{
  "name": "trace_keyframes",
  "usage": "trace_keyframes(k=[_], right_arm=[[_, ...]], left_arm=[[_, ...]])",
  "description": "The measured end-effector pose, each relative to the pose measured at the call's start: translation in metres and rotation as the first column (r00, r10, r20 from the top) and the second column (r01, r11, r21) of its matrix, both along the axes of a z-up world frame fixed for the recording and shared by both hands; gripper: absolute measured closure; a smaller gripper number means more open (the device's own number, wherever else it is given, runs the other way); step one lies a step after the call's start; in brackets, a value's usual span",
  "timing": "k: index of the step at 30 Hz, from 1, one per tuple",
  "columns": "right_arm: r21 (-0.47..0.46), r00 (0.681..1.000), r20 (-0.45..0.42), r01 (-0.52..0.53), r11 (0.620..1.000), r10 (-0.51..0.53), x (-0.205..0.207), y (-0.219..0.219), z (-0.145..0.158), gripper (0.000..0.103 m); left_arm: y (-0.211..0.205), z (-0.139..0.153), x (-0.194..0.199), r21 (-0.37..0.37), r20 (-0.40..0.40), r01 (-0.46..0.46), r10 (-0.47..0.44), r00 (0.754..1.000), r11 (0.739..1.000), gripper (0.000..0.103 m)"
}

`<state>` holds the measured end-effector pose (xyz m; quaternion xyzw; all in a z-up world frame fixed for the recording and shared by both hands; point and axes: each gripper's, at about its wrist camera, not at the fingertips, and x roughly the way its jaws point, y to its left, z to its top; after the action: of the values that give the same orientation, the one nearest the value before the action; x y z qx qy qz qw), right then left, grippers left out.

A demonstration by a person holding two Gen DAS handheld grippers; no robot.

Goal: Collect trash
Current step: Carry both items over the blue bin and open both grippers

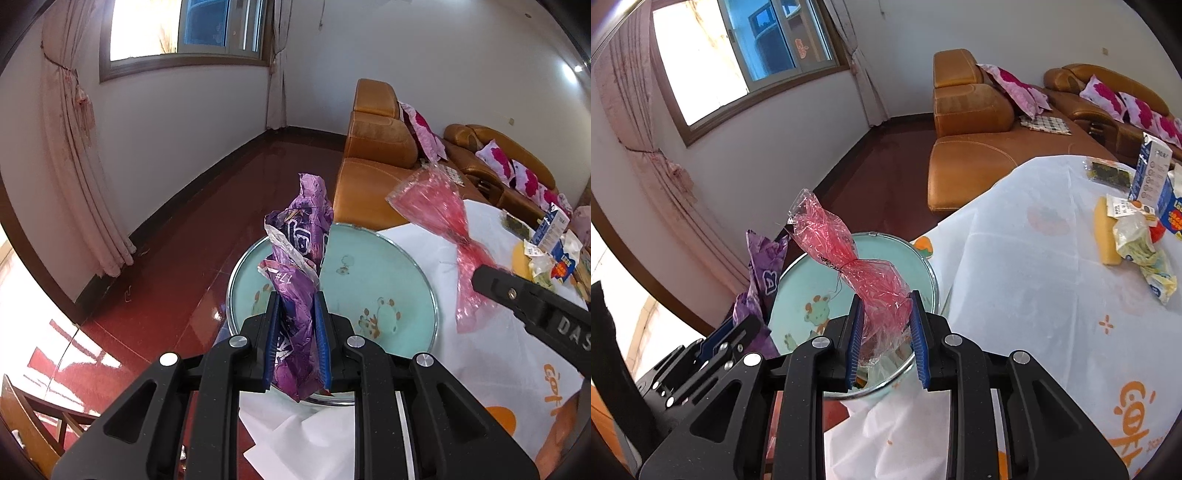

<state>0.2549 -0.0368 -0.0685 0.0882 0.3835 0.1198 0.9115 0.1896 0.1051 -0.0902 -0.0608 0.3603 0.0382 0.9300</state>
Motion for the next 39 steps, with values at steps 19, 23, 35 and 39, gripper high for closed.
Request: trace_keyframes(k=[19, 23, 35, 39], right_arm=[[-0.034, 0.995, -0.101, -0.003, 0.999, 0.0, 0.04, 0.022, -0.034, 0.076], [-0.027, 0.994, -0.109, -0.017, 0.999, 0.014, 0.044, 0.025, -0.037, 0.072], [-0.005, 0.994, -0.102, -0.041, 0.999, 0.041, 0.042, 0.027, -0.037, 0.056], [0.001, 0.995, -0.096, -0.041, 0.999, 0.041, 0.043, 0.025, -0.034, 0.051]], left_arm=[[0.006, -0.03, 0.025, -0.003, -0.081, 0.015, -0.015, 0.997, 1.0, 0.085], [0.005, -0.032, 0.027, -0.004, -0.086, 0.012, -0.013, 0.996, 1.0, 0.085], [0.003, -0.035, 0.025, -0.004, -0.098, 0.007, -0.007, 0.995, 1.0, 0.081], [0.001, -0.035, 0.025, 0.004, -0.099, 0.018, -0.017, 0.995, 1.0, 0.081]])
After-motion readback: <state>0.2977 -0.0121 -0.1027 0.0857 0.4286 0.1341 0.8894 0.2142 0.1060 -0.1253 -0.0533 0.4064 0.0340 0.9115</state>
